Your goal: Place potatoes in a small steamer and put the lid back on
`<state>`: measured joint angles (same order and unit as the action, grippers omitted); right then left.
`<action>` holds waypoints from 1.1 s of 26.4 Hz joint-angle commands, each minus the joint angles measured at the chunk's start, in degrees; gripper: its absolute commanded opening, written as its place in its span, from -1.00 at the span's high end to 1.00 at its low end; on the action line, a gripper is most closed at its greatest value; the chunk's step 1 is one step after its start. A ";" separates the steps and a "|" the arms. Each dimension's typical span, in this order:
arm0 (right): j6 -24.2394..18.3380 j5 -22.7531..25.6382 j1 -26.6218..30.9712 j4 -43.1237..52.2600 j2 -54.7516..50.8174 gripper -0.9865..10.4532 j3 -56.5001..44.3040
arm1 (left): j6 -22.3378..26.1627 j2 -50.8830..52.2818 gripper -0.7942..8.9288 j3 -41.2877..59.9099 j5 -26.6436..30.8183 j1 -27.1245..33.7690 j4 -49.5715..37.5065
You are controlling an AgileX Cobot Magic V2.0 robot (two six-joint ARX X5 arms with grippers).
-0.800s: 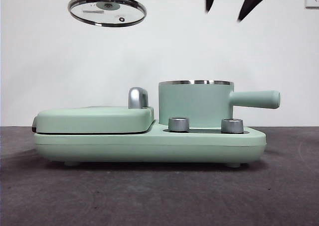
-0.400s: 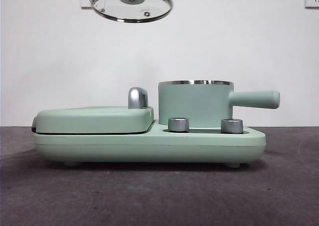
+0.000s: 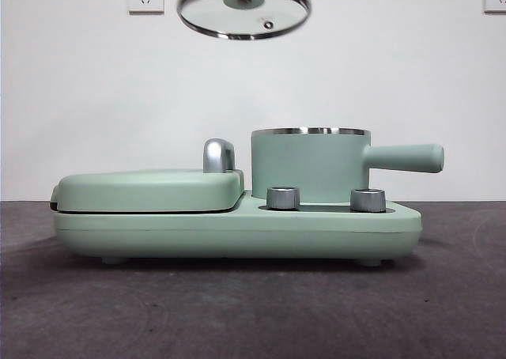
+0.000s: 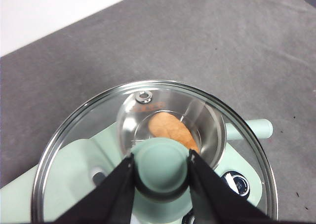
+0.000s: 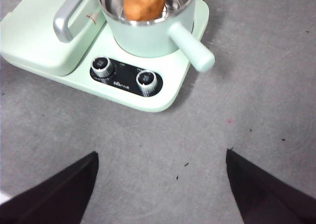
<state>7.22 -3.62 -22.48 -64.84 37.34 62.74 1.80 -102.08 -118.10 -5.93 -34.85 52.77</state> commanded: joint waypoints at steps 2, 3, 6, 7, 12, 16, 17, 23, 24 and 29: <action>2.67 0.15 -0.33 2.25 -8.07 0.11 -5.07 | 1.31 -3.17 0.82 -1.40 -0.22 -2.14 -2.75; 3.32 0.20 -0.33 2.25 -9.88 0.11 -6.21 | 1.73 -3.91 0.82 -1.40 -0.22 -2.54 -3.21; 4.98 0.26 -0.31 2.14 -14.03 0.11 -8.48 | 3.78 -5.90 0.82 -1.40 -0.22 -3.10 -4.70; 5.62 0.28 -0.31 2.08 -15.19 0.11 -8.94 | 4.52 -6.62 0.82 -1.40 -0.22 -3.10 -5.20; 6.38 0.31 -0.26 1.77 -18.27 0.11 -9.29 | 5.22 -9.27 0.82 -1.40 -0.22 -3.06 -7.10; 7.52 0.68 -0.26 1.62 -18.78 0.11 -9.29 | 4.50 -11.52 0.82 -1.40 -0.24 -3.10 -10.23; 7.76 0.68 -0.26 1.62 -18.78 0.11 -9.29 | 4.37 -12.20 0.82 -1.40 -0.22 -3.28 -11.26; 8.70 0.70 -0.26 1.51 -18.78 0.11 -9.29 | 3.48 -16.35 0.82 -1.40 -0.24 -3.74 -13.11; 8.85 0.70 -0.26 1.49 -18.78 0.11 -9.29 | 3.34 -16.87 0.82 -1.40 -0.24 -3.76 -13.68; 8.90 1.73 -0.26 1.46 -18.78 0.11 -9.29 | 3.10 -17.99 0.82 -1.40 -0.31 -3.74 -15.19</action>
<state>15.40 -2.13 -22.48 -63.66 18.50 53.08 5.10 -118.74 -117.95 -6.00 -38.06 38.96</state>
